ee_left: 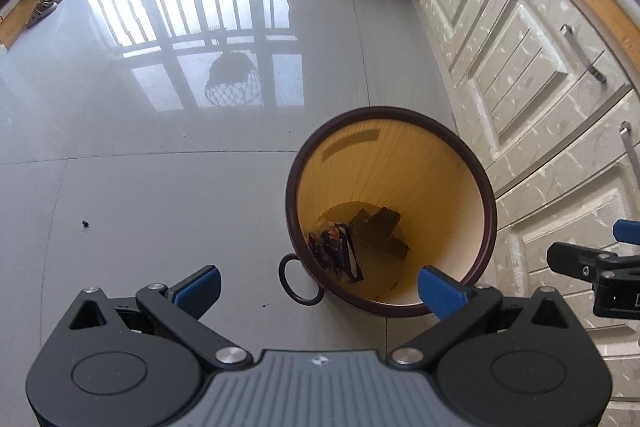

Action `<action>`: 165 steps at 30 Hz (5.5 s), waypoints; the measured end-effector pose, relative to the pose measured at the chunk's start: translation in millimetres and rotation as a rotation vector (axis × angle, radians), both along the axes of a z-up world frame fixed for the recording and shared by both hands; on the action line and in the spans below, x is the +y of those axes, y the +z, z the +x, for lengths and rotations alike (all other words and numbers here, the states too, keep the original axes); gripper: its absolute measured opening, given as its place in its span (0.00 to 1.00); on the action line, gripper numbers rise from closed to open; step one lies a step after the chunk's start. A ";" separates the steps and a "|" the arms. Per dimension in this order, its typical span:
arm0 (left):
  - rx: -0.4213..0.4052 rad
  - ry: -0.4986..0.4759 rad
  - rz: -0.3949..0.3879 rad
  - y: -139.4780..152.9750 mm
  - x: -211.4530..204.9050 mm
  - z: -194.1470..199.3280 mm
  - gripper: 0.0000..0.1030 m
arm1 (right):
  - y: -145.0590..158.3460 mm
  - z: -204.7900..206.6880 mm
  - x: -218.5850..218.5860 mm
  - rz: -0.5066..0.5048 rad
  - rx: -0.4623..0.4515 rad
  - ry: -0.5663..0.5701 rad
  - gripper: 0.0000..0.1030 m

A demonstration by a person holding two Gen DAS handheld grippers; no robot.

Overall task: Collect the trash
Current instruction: 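Move both open tools back toward the trash on the mattress, then grasp the white plastic bag with the left tool while the right tool grasps the zip bag, then lift the white bag and zip bag and carry them toward the wastebasket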

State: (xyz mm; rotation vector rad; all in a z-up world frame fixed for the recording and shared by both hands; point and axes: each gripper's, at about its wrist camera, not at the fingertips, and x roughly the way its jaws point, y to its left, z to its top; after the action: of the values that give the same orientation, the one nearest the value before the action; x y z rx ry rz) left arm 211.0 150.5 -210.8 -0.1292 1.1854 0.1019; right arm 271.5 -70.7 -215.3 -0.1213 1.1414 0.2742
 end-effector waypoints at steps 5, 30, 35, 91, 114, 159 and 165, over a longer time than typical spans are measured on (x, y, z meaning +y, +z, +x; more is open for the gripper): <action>-0.024 0.014 0.008 17.4 2.8 -14.3 1.00 | 19.5 -14.7 -2.6 0.002 -0.030 0.015 1.00; -0.367 -0.059 0.020 146.8 -40.6 -52.5 1.00 | 145.3 -76.7 -48.8 0.043 -0.366 -0.100 1.00; -0.438 -0.101 0.015 173.5 -66.8 -50.5 1.00 | 171.0 -85.3 -76.9 0.062 -0.441 -0.160 1.00; -0.656 -0.982 0.089 150.8 -318.9 107.3 1.00 | 143.9 -140.7 -373.0 -0.181 -0.650 -0.482 1.00; -0.383 -1.048 -0.373 145.9 -321.8 44.9 0.82 | 139.0 -108.4 -331.6 -0.396 -0.604 -0.260 0.22; -0.425 -0.778 -0.255 174.1 -358.9 -13.1 0.24 | 190.7 -188.5 -364.1 -0.067 -0.485 -0.474 0.01; -0.483 -0.758 -0.264 196.8 -340.4 -32.5 0.24 | 204.2 -194.2 -355.1 -0.003 -0.504 -0.511 0.01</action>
State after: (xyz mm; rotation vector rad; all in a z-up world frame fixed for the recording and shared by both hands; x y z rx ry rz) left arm 178.5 -189.8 -14.0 0.0693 0.6965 -0.7183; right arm 77.3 -425.8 -11.1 0.0981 0.6394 -0.2071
